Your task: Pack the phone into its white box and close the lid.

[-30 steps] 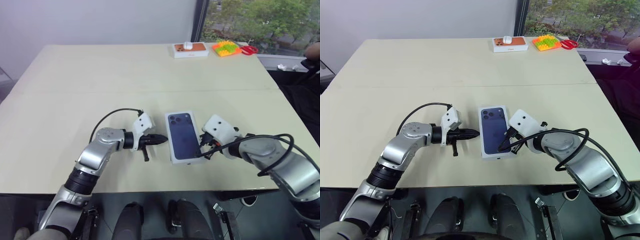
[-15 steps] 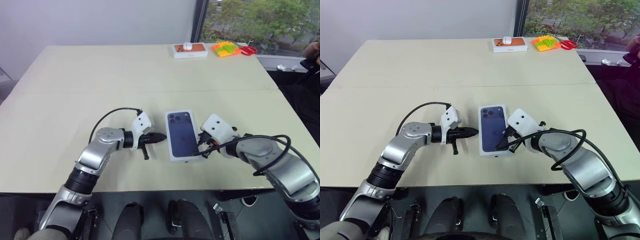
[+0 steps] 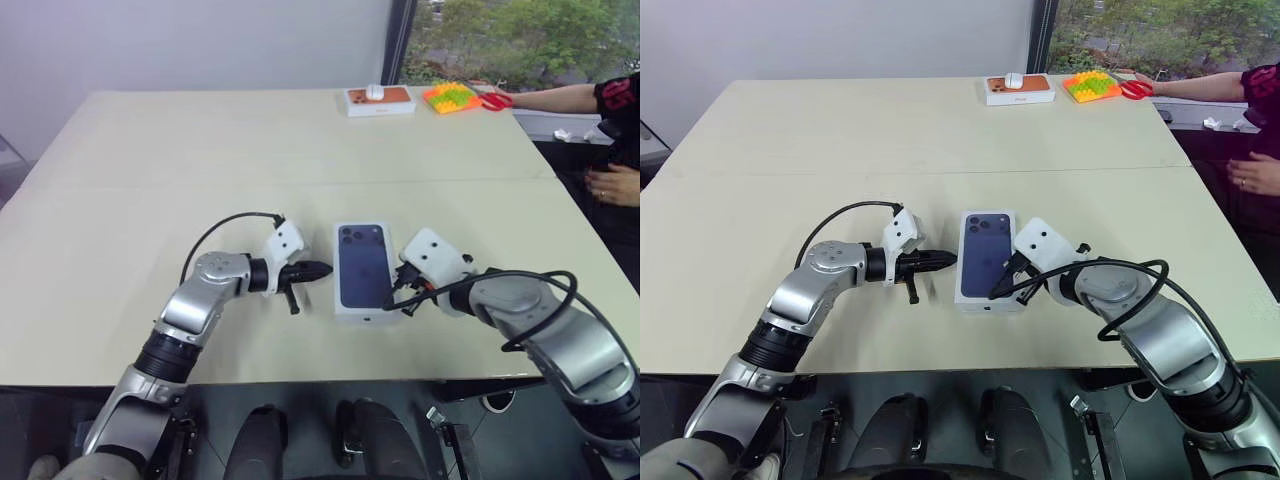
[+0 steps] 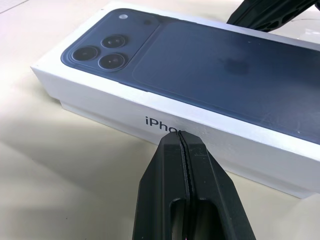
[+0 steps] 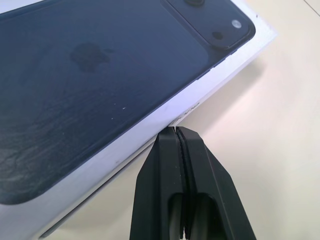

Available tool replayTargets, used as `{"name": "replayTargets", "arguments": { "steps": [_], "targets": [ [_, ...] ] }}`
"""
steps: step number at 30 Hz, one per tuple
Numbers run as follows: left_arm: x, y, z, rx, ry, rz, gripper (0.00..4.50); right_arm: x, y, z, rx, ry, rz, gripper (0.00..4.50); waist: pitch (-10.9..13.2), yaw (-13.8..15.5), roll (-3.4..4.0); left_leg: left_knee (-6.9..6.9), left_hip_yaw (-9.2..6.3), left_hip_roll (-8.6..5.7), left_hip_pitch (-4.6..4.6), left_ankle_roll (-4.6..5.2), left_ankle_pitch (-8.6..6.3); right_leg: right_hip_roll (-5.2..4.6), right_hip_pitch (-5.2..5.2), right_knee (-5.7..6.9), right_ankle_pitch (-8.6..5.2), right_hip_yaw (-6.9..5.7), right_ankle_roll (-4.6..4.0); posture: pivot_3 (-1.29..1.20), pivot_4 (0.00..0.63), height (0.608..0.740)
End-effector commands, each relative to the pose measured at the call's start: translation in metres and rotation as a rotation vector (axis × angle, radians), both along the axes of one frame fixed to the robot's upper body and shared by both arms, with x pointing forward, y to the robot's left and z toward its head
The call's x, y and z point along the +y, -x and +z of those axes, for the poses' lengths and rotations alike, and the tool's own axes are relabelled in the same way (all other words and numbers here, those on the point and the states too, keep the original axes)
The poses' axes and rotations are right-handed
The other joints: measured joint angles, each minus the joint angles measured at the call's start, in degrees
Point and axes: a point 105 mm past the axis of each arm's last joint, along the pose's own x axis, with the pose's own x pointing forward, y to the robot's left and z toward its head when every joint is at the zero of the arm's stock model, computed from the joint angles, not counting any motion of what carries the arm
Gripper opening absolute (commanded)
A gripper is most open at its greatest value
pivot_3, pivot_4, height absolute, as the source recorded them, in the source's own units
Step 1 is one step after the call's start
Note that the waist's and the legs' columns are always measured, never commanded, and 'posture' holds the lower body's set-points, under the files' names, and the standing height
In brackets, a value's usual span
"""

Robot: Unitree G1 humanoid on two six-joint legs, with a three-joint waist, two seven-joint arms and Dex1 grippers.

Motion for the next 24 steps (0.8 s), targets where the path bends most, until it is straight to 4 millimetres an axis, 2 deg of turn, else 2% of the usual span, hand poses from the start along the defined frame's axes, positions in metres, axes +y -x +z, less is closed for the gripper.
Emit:
{"name": "replayTargets", "arguments": {
  "steps": [1,17,20,24],
  "targets": [
    [-0.010,0.006,0.012,-0.050,0.021,-0.059,0.00,0.007,0.003,0.006,-0.027,-0.017,0.035,0.04,0.00,-0.01,0.00,0.00,0.00,0.00,0.00,0.00,0.00,0.00,0.00,0.00,0.00,0.00,0.00,0.00,0.150,0.740],
    [-0.007,0.012,0.007,-0.031,-0.001,-0.085,0.00,0.004,0.007,0.001,-0.020,-0.002,0.027,0.04,0.00,-0.01,0.00,0.00,0.00,0.00,0.00,0.00,0.00,0.00,0.00,0.01,0.00,0.00,0.00,0.00,0.150,0.740],
    [0.003,0.011,0.009,-0.014,-0.006,-0.075,0.00,-0.003,0.007,0.006,-0.041,0.011,0.010,0.04,0.00,-0.02,0.00,0.00,-0.01,0.00,0.00,0.00,0.00,0.00,0.00,0.01,0.00,0.00,0.00,0.00,0.150,0.740],
    [0.023,0.009,0.022,0.033,0.033,-0.052,0.00,-0.016,0.011,0.017,-0.070,0.029,0.001,0.04,0.00,-0.03,0.00,0.00,-0.01,0.00,0.01,0.00,0.00,0.00,0.00,0.01,0.00,0.00,0.01,0.00,0.150,0.740]
  ]
}}
